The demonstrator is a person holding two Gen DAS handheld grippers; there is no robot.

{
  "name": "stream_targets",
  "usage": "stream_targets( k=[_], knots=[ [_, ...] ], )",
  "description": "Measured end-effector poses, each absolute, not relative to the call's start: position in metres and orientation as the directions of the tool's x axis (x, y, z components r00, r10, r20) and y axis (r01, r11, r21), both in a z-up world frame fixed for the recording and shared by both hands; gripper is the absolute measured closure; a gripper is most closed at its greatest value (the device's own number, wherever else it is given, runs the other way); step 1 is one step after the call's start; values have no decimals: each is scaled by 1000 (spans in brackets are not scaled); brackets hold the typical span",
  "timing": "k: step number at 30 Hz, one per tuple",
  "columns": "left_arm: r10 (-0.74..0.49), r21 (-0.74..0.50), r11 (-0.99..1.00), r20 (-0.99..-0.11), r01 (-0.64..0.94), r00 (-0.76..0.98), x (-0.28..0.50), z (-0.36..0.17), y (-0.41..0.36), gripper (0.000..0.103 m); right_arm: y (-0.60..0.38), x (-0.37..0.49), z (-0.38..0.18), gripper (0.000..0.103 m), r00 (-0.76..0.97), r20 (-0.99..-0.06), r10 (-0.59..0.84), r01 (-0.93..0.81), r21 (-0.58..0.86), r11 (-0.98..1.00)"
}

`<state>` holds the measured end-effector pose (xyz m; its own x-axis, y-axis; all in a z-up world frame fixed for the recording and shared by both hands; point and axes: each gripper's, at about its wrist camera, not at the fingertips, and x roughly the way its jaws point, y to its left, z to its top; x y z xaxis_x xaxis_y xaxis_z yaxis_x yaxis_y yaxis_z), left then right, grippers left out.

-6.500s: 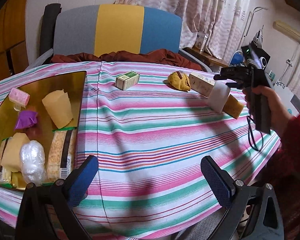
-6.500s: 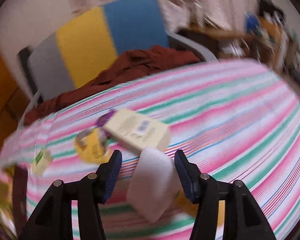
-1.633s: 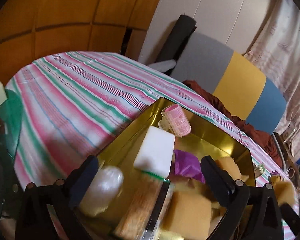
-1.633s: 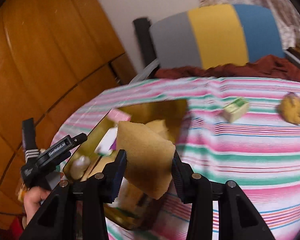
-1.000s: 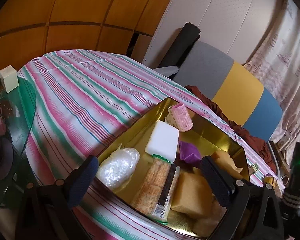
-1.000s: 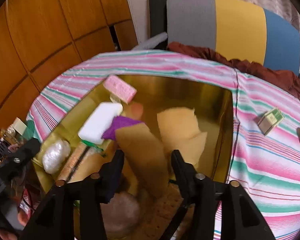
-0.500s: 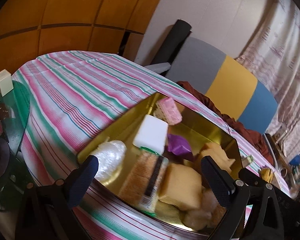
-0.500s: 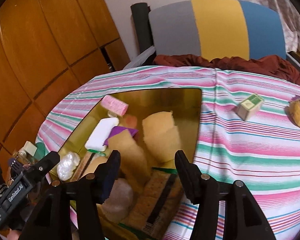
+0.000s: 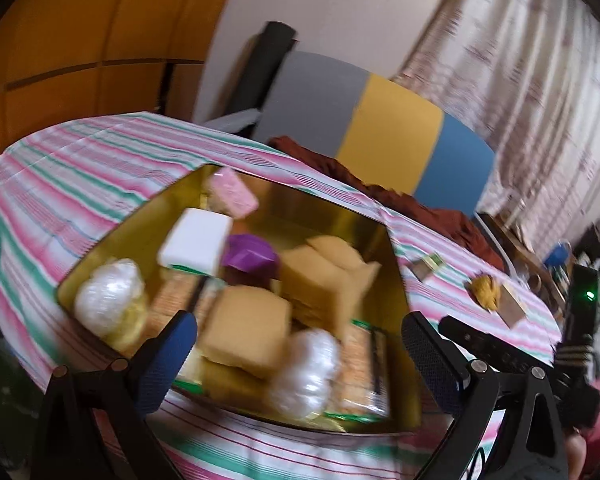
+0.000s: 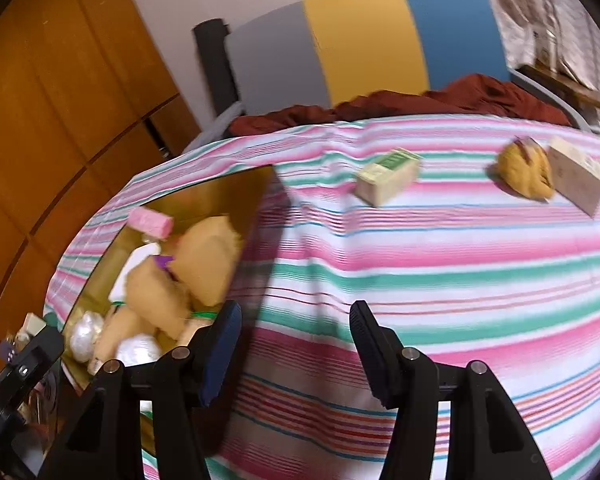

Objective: Organize objects
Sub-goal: 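Move the right tool back to the bed and grasp the yellow knitted pouch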

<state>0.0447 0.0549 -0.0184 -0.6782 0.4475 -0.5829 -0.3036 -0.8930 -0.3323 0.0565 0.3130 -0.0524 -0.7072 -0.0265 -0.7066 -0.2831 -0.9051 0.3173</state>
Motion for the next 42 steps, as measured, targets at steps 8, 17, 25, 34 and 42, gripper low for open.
stream_targets(
  k=[8,17,25,34,42],
  knots=[
    [540,-280,-834,-592,-475,-599,72,-14,110,0,367,87,-67,46,-692,-719,65,-406,313,-859],
    [597,-241,-760,-625,-604,-502,93,-15,170,0,439,91,-72,38,-654,-734,183,-534,276,-799],
    [590,-209,-742,-654,-637,-473,98,-18,194,0,510,35,-53,31,-657,-698,284,-576,222,-787],
    [563,-183,-752,-679,-634,-471,93,-25,202,0,537,-1,-87,31,-623,-715,317,-599,176,-781],
    [555,-173,-753,-686,-635,-470,81,-24,221,0,540,14,-89,51,-659,-698,279,-585,242,-774]
  ],
)
